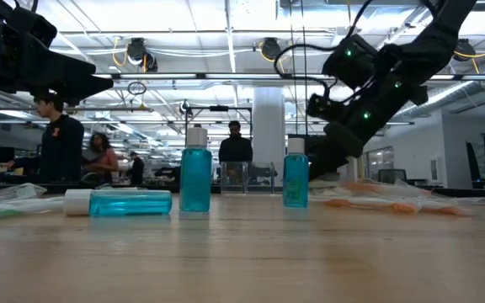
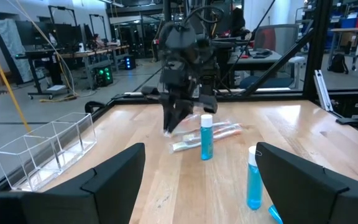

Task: Pick & Place toothbrushing station
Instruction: Put the orange toothbrush into the transparent organizer

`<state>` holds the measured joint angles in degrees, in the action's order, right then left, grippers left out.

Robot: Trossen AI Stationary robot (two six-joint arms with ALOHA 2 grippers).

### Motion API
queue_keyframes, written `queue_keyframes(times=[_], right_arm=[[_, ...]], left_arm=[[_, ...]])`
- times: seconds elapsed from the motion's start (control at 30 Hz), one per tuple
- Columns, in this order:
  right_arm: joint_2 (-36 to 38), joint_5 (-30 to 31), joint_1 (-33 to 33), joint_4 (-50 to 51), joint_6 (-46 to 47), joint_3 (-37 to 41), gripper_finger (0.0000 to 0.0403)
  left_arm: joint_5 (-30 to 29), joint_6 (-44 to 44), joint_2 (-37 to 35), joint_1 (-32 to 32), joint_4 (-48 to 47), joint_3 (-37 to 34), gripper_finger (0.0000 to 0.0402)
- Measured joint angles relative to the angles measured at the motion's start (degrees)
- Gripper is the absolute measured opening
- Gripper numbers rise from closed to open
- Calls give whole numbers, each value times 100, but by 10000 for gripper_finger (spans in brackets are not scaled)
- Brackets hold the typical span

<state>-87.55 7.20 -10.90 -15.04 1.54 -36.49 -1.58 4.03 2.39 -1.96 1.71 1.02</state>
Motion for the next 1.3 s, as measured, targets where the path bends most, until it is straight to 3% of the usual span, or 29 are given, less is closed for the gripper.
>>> queue_keyframes(times=[0.23,0.43,0.67,0.77,1.07,1.3], right_arm=[[657,15,-185,-762,-313,0,6],[866,-7,-703,-2587,-677,0,6],[235,-461,-1684,-5204,-296,-9,6],[-260,-461,-2069,-5868,-168,-235,6],[-1642,-1032,-2705,-5572,256,-1851,6],[-1809,-781,-2992,-4839,17,-2142,6]], left_arm=[[0,0,-2,0,2,0,310],[0,0,0,0,-1,0,310],[0,0,-2,0,1,0,310],[0,0,-2,0,1,0,310],[0,0,-2,0,1,0,310],[0,0,0,0,1,0,310]])
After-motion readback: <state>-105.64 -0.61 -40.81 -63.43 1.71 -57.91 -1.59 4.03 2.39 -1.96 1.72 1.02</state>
